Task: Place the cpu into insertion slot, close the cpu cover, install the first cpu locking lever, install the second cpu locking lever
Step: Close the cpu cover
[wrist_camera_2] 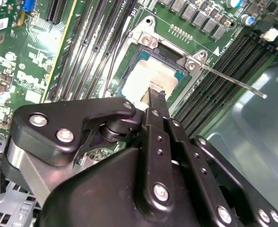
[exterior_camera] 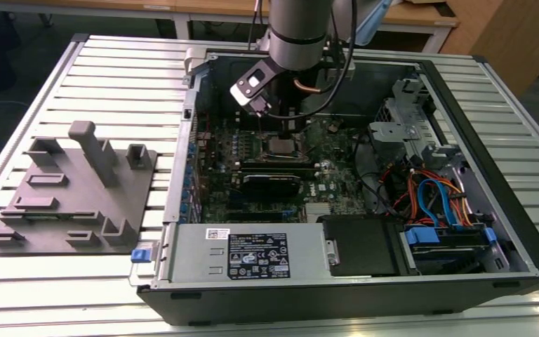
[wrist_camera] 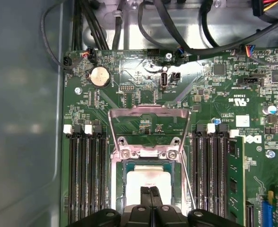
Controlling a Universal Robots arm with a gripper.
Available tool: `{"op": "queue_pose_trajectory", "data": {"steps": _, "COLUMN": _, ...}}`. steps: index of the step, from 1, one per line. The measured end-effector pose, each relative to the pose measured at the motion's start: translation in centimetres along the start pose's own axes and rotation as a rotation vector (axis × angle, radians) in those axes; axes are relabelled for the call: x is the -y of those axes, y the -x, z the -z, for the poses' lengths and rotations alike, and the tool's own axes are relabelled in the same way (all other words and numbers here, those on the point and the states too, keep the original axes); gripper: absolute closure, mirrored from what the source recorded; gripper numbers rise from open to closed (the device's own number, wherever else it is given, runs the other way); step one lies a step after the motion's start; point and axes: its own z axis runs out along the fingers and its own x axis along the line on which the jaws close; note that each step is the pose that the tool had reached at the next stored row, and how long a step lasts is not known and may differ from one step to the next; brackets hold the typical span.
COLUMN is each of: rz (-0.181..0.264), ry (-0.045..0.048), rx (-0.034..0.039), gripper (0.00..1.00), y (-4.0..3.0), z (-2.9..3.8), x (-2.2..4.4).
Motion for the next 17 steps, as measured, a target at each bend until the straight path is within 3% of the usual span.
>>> {"op": "queue_pose_trajectory", "data": {"steps": 13, "rz": 0.0, "ry": -0.0013, "rx": 0.0002, "gripper": 0.89, "y": -0.15, "z": 2.64, "x": -0.1}}
{"op": "queue_pose_trajectory", "data": {"steps": 17, "rz": 0.0, "ry": -0.0018, "rx": 0.0001, "gripper": 0.89, "y": -0.17, "z": 3.14, "x": -0.11}}
